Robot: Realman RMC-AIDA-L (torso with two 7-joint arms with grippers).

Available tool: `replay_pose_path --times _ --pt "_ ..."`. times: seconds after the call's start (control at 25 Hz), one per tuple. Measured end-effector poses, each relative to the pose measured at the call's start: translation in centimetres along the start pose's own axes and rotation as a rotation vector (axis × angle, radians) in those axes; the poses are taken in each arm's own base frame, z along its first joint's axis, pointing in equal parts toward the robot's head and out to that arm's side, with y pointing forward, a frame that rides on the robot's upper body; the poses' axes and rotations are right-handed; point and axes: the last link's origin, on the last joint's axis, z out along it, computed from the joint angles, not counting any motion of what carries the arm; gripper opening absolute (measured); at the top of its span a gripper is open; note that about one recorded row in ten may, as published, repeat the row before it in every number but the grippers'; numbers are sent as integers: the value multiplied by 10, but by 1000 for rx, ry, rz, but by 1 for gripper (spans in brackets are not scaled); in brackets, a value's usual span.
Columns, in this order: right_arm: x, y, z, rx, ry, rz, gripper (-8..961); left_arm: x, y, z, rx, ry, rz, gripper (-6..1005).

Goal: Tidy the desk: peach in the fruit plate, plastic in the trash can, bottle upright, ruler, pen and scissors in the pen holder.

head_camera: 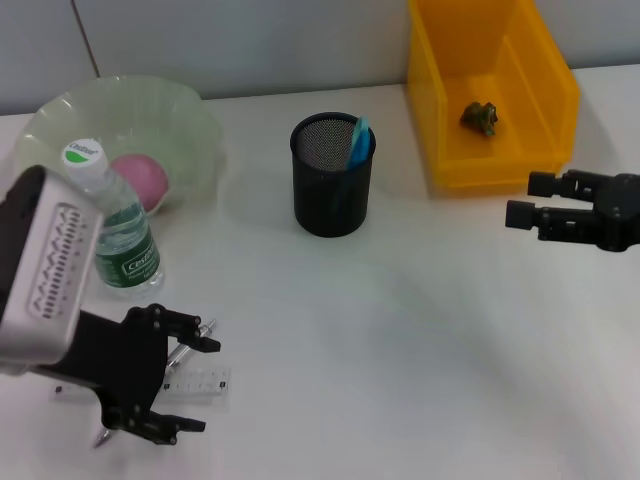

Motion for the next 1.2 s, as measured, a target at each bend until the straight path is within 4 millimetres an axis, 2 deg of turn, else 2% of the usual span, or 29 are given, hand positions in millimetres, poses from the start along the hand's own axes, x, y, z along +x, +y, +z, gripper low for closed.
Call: replay_pose_path --times 0.44,0.84,0.92,1.2 --pt "18 0 -3 8 -7 26 835 3 -15 3 -23 -57 31 787" --pt "24 0 -1 6 -12 43 835 -1 -22 10 -37 -82 27 787" --pt "25 0 0 4 -12 45 836 -8 -29 16 -38 -134 35 787" --pt "27 0 2 2 -7 51 837 -9 -30 20 -70 -152 33 787"
